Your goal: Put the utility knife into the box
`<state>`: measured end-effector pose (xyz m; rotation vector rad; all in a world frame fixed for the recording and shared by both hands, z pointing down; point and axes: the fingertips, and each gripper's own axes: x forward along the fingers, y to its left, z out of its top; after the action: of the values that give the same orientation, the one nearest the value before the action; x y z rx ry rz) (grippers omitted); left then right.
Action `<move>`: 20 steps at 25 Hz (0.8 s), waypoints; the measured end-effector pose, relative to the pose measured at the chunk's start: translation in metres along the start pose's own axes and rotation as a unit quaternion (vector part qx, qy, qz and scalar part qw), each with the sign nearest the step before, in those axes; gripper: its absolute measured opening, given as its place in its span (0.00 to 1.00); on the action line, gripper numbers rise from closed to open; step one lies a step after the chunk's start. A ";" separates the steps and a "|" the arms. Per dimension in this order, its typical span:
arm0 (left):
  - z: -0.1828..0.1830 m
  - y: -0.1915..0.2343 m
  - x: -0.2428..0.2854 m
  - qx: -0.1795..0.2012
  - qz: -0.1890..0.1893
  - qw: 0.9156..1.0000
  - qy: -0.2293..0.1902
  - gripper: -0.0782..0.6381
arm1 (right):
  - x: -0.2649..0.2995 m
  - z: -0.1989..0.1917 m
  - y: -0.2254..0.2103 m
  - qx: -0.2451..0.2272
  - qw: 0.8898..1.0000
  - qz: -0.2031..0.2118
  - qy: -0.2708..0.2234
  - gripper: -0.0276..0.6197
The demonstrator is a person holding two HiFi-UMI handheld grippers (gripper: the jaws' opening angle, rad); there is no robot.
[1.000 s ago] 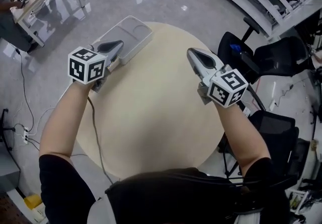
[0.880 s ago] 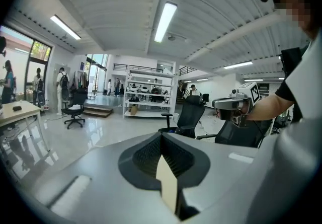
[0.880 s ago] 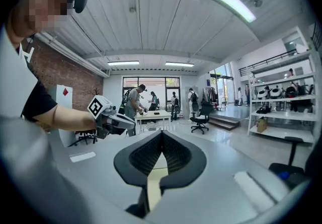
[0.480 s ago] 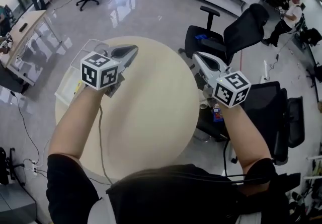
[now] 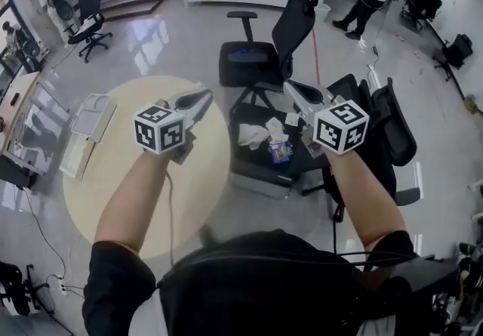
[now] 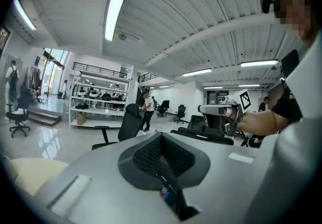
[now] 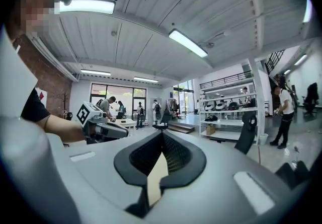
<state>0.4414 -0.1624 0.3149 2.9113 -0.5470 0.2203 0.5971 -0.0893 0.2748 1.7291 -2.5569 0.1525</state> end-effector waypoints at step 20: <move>0.036 -0.247 0.088 0.047 -0.133 0.990 -0.019 0.11 | -0.242 0.015 -0.053 -0.007 0.993 -0.113 -0.011 0.06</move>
<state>0.6181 0.0273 0.2608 3.0438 -0.1538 0.1579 0.7368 0.1133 0.2391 2.0086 -2.3461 0.1064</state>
